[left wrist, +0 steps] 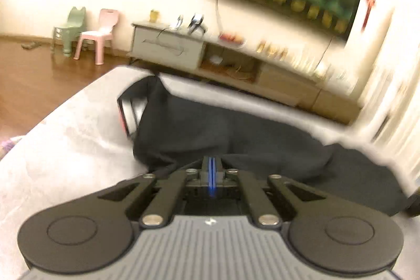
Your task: Fold clothes
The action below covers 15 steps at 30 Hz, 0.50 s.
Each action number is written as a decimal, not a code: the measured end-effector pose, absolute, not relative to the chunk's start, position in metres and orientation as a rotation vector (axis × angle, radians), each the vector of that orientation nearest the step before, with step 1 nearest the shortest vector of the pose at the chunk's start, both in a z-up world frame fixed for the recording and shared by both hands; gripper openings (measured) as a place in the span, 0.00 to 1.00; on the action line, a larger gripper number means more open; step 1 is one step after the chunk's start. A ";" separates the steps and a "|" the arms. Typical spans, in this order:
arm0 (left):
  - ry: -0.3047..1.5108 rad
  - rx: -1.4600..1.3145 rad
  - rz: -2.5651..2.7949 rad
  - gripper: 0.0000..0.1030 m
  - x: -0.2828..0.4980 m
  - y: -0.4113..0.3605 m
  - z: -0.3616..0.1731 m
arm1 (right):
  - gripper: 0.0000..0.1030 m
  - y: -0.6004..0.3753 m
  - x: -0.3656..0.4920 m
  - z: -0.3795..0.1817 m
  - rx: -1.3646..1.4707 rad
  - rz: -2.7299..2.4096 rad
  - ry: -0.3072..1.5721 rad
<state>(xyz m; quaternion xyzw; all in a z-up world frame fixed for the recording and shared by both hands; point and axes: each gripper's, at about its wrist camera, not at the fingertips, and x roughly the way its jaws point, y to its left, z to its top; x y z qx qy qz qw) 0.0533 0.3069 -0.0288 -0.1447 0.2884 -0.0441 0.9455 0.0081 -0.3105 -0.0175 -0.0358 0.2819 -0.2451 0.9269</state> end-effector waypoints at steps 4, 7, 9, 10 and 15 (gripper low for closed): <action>0.681 -0.432 -0.038 0.40 0.064 0.345 -0.042 | 0.03 -0.366 0.009 -0.044 0.168 -0.568 0.709; 0.684 -0.498 0.093 0.60 0.068 0.364 -0.050 | 0.33 -0.366 -0.001 -0.030 0.275 -0.527 0.612; 0.734 -0.494 0.135 0.63 0.084 0.367 -0.058 | 0.54 -0.350 -0.003 -0.020 0.305 -0.486 0.537; 0.766 -0.462 0.132 0.63 0.094 0.361 -0.063 | 0.55 -0.340 0.001 -0.018 0.312 -0.446 0.518; 0.853 -0.319 0.193 0.15 0.129 0.333 -0.085 | 0.62 -0.262 0.031 -0.029 0.193 -0.226 0.577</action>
